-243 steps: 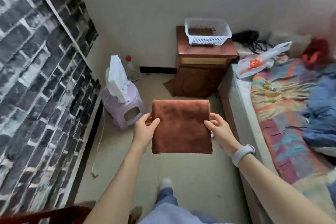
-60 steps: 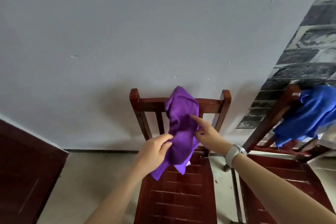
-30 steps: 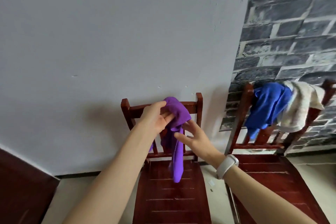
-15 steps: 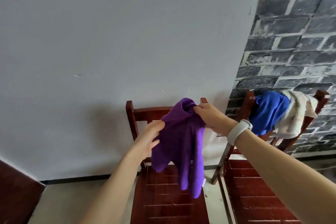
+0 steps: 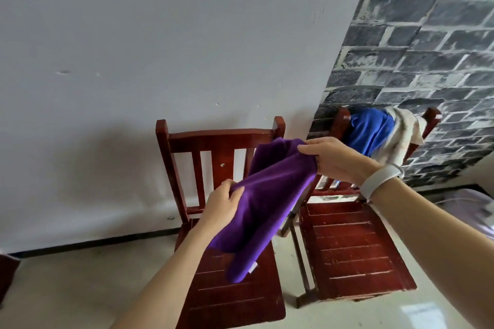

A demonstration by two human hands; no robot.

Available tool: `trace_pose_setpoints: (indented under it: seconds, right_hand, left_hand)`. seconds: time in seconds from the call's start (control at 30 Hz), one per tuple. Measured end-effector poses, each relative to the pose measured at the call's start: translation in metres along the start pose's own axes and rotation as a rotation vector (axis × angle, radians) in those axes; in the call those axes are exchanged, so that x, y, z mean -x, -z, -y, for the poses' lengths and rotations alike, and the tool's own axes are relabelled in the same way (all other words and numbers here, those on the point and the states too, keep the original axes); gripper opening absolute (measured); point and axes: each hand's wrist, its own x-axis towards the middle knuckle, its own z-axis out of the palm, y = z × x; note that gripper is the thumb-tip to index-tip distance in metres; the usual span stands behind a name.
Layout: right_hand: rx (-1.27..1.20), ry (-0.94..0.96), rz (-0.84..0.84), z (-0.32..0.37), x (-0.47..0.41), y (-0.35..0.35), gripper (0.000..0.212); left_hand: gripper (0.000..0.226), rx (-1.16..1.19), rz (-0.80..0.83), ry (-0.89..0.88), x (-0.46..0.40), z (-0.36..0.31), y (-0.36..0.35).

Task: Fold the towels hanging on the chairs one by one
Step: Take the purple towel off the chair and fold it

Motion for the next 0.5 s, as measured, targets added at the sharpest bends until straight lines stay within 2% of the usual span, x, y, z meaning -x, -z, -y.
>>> trace_pose_setpoints:
  seconds: [0.07, 0.13, 0.27, 0.33, 0.4, 0.5]
  right_hand:
    - [-0.009, 0.002, -0.098, -0.011, 0.006, 0.017, 0.016]
    - [0.059, 0.035, -0.242, -0.025, 0.006, 0.028, 0.021]
    - [0.263, 0.161, -0.477, -0.039, -0.003, 0.037, 0.023]
    - [0.302, 0.223, -0.559, -0.036, -0.005, 0.04, 0.018]
    - [0.285, 0.285, -0.603, -0.034, -0.004, 0.043, 0.014]
    - [0.186, 0.322, -0.613, -0.039, 0.0, 0.052, 0.021]
  left_hand:
    - [0.027, -0.223, -0.026, -0.123, -0.005, 0.0, 0.011]
    - [0.032, -0.408, 0.062, -0.23, -0.007, -0.005, 0.019]
    - [0.026, -0.379, 0.25, -0.184, -0.011, -0.014, 0.033]
    - [0.023, -0.397, 0.229, -0.147, -0.015, -0.004, 0.04]
    - [0.025, -0.419, 0.142, -0.076, -0.017, 0.009, 0.046]
    - [0.031, -0.417, 0.043, -0.001, -0.014, 0.022, 0.044]
